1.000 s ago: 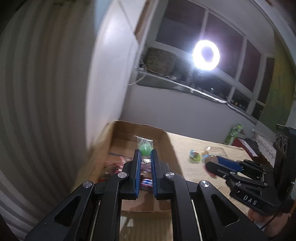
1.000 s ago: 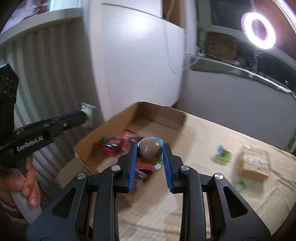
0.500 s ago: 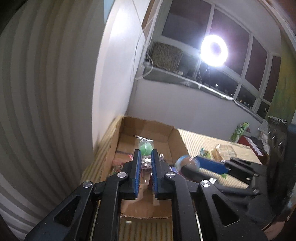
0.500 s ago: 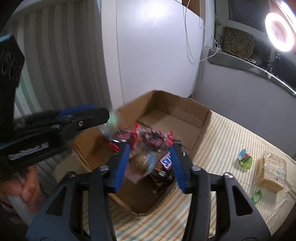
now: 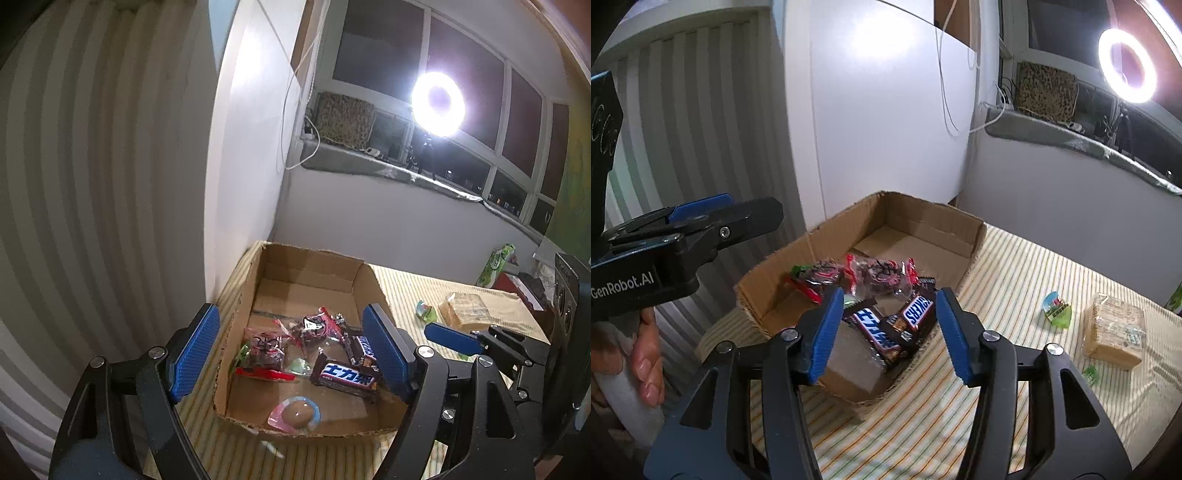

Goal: Organize snacks
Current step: 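Move both open tools back toward the jelly cup and green packet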

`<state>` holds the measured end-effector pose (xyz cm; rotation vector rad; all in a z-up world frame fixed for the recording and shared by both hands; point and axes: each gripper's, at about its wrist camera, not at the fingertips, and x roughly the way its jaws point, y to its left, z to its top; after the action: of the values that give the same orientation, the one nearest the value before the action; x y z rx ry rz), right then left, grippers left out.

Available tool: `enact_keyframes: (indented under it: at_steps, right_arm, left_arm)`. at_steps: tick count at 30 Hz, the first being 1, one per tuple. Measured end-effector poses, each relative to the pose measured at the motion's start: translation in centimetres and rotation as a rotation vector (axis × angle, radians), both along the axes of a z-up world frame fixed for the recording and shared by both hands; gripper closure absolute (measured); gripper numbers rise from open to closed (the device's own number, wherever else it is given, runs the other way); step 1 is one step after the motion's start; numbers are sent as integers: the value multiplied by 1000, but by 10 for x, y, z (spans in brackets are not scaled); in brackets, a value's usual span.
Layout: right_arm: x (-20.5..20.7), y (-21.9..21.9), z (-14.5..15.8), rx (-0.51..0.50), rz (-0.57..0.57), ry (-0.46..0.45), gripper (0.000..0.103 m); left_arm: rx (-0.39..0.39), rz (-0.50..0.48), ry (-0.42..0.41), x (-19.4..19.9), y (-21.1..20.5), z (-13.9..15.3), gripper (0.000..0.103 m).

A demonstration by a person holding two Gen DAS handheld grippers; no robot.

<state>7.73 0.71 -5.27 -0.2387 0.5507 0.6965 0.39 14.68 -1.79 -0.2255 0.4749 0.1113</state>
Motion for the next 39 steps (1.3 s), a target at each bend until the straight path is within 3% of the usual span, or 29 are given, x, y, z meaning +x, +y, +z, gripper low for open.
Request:
enact_keyframes:
  at_steps: [9,19,29,34,39]
  right_arm:
    - [-19,-9,11,31,-3,-31,31]
    - [-20,-71,8,107,-98,-21,28]
    - [-10,-188,-17,191,-306,32,27]
    - [-10,-246,-31,202,-428,58,27]
    - [-11,-267,-34,204,-471,59,27]
  left_arm:
    - [46,12,-39,-18,-8,17,23]
    - [117,-25,-43,-18,-47,26,23]
    - [218,-165,1,10,-135,19,23]
    - [213,-278,47,25,-179,9,23]
    - [208,-356,95,33,-210,-6,23]
